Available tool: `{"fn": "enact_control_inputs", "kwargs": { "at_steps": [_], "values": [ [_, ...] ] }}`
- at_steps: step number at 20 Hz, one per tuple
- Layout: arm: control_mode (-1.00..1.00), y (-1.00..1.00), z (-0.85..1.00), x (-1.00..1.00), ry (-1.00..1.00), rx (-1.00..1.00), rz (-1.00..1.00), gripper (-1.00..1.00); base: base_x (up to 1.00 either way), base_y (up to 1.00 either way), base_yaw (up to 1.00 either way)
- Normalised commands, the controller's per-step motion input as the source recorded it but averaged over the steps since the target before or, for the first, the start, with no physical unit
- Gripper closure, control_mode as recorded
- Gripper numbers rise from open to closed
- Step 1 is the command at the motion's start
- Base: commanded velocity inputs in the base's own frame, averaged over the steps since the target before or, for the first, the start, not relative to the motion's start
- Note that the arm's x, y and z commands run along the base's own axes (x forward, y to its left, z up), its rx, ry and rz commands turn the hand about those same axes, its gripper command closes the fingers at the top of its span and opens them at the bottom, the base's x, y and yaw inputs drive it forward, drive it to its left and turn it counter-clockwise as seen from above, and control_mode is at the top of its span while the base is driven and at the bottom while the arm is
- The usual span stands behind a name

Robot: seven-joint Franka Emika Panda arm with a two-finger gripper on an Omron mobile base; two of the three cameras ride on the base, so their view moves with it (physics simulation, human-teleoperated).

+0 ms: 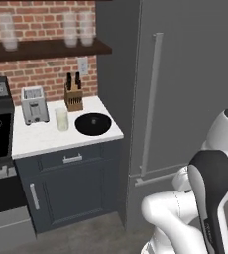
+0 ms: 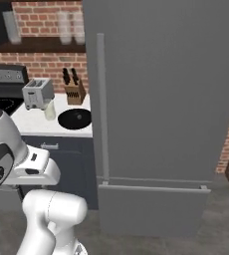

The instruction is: Grab a lemon wedge from the fridge and one ice cube from the ice bowl, and put them in the glass of lemonade.

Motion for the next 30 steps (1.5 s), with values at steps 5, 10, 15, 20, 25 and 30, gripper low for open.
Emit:
{"fn": "enact_control_inputs", "kwargs": {
  "at_steps": [5,10,15,20,25,30],
  "values": [
    [1.0,0.0,0.0,0.0,0.0,0.0,0.0,-1.0,-0.43,-0.43,0.01],
    [1.0,0.0,0.0,0.0,0.0,0.0,0.0,-1.0,-0.45,-0.33,0.02],
    [1.0,0.0,0.0,0.0,0.0,0.0,0.0,-1.0,-0.18,-0.25,0.03],
    [-1.0,0.0,-0.01,0.16,-0.03,0.0,0.0,-1.0,0.0,-0.03,0.02],
    [-1.0,0.0,-0.09,0.53,-0.06,0.0,0.0,-1.0,0.0,0.0,0.0],
    [-1.0,0.0,-0.09,0.59,-0.06,0.0,0.0,-1.0,0.0,0.0,0.0]
  ]
}}
